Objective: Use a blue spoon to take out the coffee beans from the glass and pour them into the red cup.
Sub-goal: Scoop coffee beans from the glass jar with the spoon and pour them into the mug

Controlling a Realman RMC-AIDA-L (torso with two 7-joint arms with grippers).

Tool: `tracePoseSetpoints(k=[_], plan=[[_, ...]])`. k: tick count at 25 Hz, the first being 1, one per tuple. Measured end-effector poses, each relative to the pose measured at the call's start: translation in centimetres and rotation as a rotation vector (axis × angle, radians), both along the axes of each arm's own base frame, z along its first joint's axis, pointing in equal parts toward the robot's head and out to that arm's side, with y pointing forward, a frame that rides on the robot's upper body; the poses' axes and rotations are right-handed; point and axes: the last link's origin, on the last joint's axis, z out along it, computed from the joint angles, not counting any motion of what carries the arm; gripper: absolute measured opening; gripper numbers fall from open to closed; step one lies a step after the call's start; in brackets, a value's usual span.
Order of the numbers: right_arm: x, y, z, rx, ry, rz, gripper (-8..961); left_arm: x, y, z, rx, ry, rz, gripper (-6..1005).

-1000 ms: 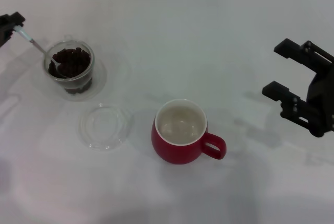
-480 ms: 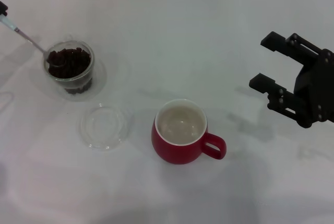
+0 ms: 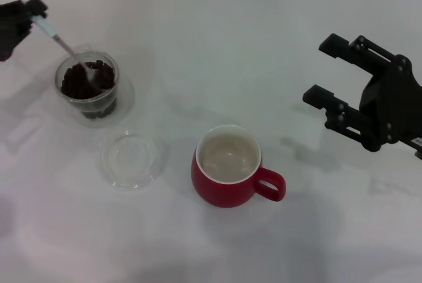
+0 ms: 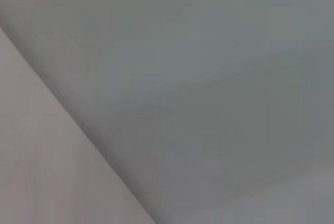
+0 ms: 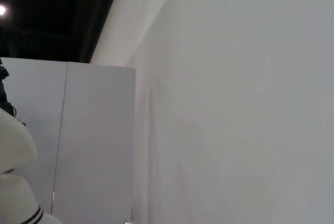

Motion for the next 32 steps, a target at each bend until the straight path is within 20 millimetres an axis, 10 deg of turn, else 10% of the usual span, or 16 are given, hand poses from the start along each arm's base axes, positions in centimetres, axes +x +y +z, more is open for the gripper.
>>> tracePoseSetpoints(k=[32], plan=[[1.0,-0.4,-0.1,0.033,0.011,-0.096,700,11.3,-0.6,-9.1,-0.158,0.131,-0.646,129]])
